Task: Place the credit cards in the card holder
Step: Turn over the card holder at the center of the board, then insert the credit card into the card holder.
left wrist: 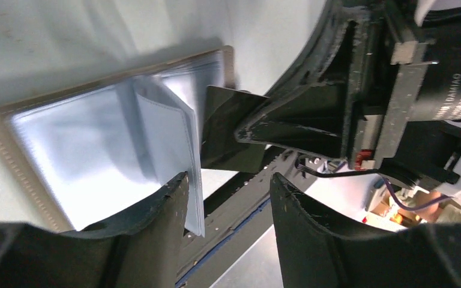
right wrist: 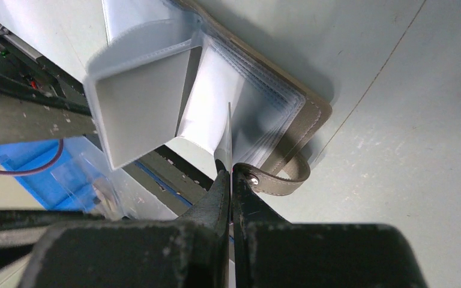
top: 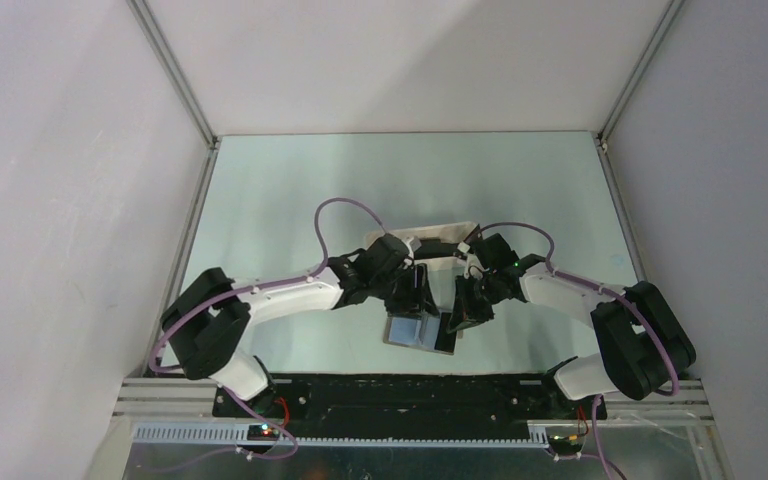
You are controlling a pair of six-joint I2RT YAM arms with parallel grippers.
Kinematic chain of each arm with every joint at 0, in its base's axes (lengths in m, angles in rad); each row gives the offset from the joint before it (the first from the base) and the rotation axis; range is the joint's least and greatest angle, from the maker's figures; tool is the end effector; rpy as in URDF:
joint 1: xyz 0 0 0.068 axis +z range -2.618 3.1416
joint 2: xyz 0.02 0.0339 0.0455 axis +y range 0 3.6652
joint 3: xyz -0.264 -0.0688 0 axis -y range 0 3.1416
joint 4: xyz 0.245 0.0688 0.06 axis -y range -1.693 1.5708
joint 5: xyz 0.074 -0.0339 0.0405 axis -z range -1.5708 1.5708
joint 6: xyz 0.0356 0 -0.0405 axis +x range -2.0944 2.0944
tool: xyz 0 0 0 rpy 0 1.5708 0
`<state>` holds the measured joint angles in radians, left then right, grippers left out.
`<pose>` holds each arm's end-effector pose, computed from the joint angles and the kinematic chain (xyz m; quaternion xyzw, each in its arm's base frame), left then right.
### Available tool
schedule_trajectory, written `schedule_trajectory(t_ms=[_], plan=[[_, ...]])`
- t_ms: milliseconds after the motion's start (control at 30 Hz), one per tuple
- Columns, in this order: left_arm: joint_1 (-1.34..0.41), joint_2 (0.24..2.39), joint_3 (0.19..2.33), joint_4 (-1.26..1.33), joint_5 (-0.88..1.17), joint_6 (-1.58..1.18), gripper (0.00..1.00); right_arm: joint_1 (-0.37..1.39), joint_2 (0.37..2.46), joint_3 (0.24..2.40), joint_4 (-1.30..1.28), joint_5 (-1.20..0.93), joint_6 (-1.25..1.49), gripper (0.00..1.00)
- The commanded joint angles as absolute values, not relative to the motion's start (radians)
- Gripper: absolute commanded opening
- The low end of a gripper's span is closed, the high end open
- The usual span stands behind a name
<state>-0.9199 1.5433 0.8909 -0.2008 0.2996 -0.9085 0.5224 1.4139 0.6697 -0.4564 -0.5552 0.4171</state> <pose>0.1824 -0.2569 0.1950 0.0577 0.9255 -0.3603 0.1013 0.1963 0.1347 0.1552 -0.1001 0.9413 0.3203 0.0359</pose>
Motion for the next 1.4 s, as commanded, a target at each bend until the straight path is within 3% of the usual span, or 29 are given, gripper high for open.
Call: schedule_trajectory(t_ms=[0,500,767,867,1100,1233,1367], plan=[[-0.939,1.588,0.933,-0.082,0.393,-0.931,0.57,0.523,1.404,0.692,-0.49,-0.55,0.399,0.0],[-0.933,1.758,0.873,0.229,0.417,-1.116,0.59,0.389,1.137,0.789,-0.8,-0.584,0.336,0.0],[-0.869,1.749,0.709,0.528,0.431,-1.279,0.58,0.38,1.163,0.79,-0.684,-0.716,0.423,0.0],[-0.851,1.751,0.65,0.622,0.453,-1.322,0.53,0.388,1.183,0.79,-0.608,-0.763,0.46,0.0],[-0.843,1.681,0.584,0.618,0.384,-1.298,0.32,0.462,1.278,0.79,-0.485,-0.721,0.512,0.0],[-0.842,1.59,0.556,0.533,0.281,-1.273,0.29,0.509,1.345,0.79,-0.416,-0.679,0.513,0.0],[-0.838,1.478,0.613,0.237,0.16,-1.135,0.31,0.547,1.429,0.79,-0.333,-0.648,0.511,0.0]])
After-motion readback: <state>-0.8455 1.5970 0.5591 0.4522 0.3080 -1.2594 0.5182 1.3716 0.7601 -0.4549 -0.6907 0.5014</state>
